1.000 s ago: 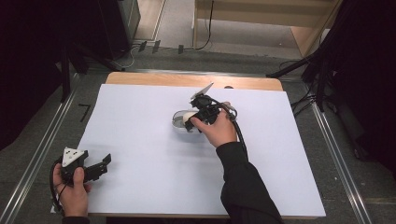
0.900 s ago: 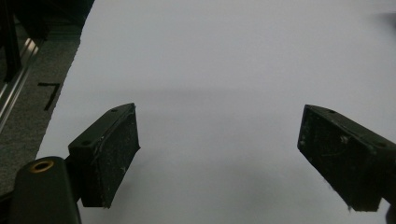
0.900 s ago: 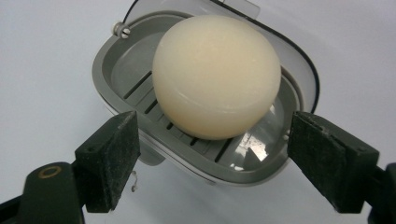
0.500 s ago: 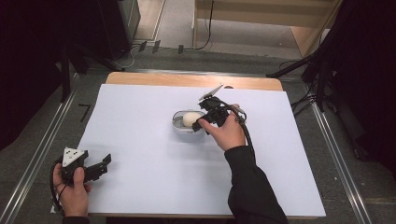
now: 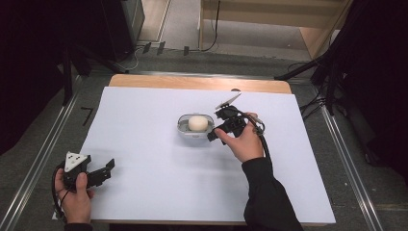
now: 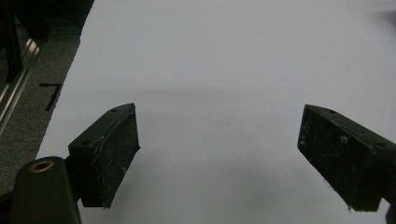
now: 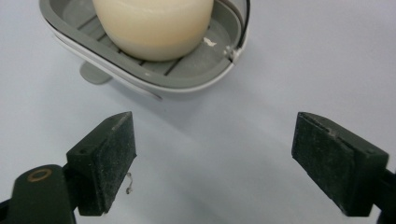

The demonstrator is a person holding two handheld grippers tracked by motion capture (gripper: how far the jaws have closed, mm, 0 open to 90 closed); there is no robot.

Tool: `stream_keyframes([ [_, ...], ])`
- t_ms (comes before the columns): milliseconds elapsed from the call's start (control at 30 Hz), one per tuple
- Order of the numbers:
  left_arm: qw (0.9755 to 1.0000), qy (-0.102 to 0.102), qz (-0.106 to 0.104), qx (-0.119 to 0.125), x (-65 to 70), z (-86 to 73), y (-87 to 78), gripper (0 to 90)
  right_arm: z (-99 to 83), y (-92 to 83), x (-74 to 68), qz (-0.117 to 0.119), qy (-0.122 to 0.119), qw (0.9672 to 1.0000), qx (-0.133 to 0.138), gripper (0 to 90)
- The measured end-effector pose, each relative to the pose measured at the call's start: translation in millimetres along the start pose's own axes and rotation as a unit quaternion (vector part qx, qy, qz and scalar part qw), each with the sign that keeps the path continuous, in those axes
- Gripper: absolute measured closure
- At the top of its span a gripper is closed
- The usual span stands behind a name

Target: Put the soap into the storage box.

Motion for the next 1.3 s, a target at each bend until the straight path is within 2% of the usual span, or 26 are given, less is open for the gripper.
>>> stream_keyframes([
  [400, 1.0000, -0.001, 0.000, 0.001, 0.0, 0.0, 0.0, 13.6, -29.0, -2.9, 14.1, -0.022, 0.016, 0.9996, -0.003, 13.0],
  [533, 1.0000, -0.001, 0.000, 0.001, 0.0, 0.0, 0.0, 13.6, -36.7, -7.2, 19.1, -0.031, 0.024, 0.9992, 0.007, 13.0],
  [900, 1.0000, 0.000, 0.001, 0.001, 0.3, 0.0, -0.1, 13.6, -57.0, -10.6, 29.1, -0.029, 0.036, 0.9988, 0.018, 11.4],
  [1167, 1.0000, 0.002, 0.002, 0.004, 0.4, 0.0, -0.2, 13.6, -78.6, -10.5, 40.9, -0.022, 0.050, 0.9979, 0.035, 7.9],
  [1300, 1.0000, 0.002, 0.004, 0.002, 0.3, 0.0, -0.3, 13.6, -88.1, -10.2, 43.4, -0.018, 0.049, 0.9979, 0.039, 5.9],
])
Point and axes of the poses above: each handheld gripper's, and its own axes: y roughly forward along the jaws, z roughly out of its top, x roughly to its right, the point moved 6 cm from there along y, roughly forward along the jaws, and after that the axes turned 8 degrees about -y, right-handed, at the moved point
